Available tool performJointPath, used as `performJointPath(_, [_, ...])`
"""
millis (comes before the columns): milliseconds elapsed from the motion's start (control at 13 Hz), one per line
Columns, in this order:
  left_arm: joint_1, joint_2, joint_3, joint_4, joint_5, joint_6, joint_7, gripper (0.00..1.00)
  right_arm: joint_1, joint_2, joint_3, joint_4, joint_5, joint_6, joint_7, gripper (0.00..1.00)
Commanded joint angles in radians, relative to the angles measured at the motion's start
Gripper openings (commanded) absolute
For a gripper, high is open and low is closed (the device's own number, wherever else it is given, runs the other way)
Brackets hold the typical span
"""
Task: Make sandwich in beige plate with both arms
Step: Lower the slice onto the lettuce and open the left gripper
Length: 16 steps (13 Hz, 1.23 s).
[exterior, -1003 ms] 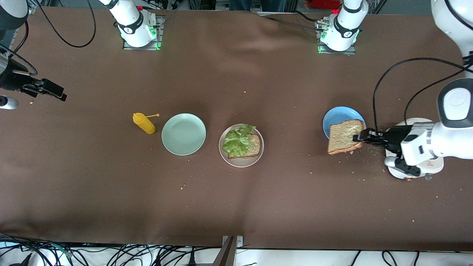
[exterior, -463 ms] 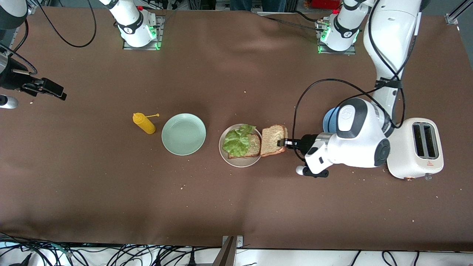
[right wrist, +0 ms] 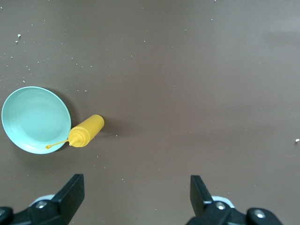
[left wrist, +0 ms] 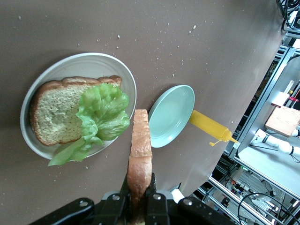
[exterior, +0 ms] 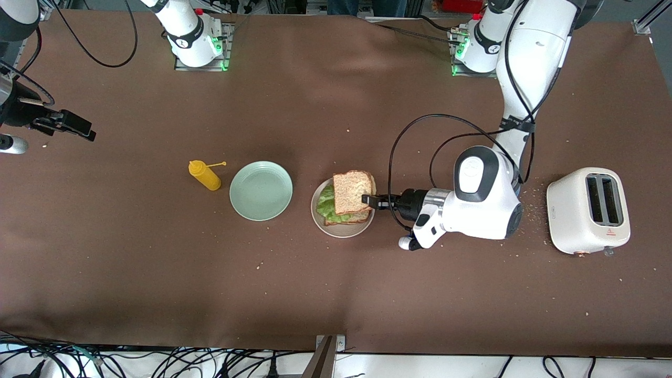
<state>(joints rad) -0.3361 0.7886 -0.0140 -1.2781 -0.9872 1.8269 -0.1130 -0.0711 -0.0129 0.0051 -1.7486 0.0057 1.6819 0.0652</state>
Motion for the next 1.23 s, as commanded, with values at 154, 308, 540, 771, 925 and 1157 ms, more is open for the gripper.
performJointPath(154, [-0.093,0.078,0.012,0.031,-0.037,0.155,0.047,0.00,-0.006,-0.005,0.004,0.015,0.020,-0.022,-0.021,1.00])
performJointPath(308, [-0.093,0.081,0.012,0.020,-0.066,0.160,0.137,0.00,-0.006,-0.005,0.004,0.015,0.020,-0.022,-0.022,1.00])
performJointPath(540, [-0.092,0.096,0.014,0.016,-0.064,0.160,0.162,0.00,-0.006,-0.005,0.004,0.015,0.020,-0.022,-0.022,1.00])
performJointPath(771, [-0.086,0.100,0.019,-0.003,-0.060,0.161,0.180,0.88,-0.006,-0.005,0.004,0.017,0.020,-0.036,-0.021,1.00])
performJointPath(925, [-0.077,0.092,0.031,-0.003,-0.012,0.160,0.179,1.00,-0.006,-0.005,0.004,0.017,0.020,-0.037,-0.021,1.00])
performJointPath(1157, [0.009,0.084,0.031,-0.001,0.126,0.147,0.177,1.00,-0.006,-0.005,0.004,0.017,0.020,-0.037,-0.021,1.00])
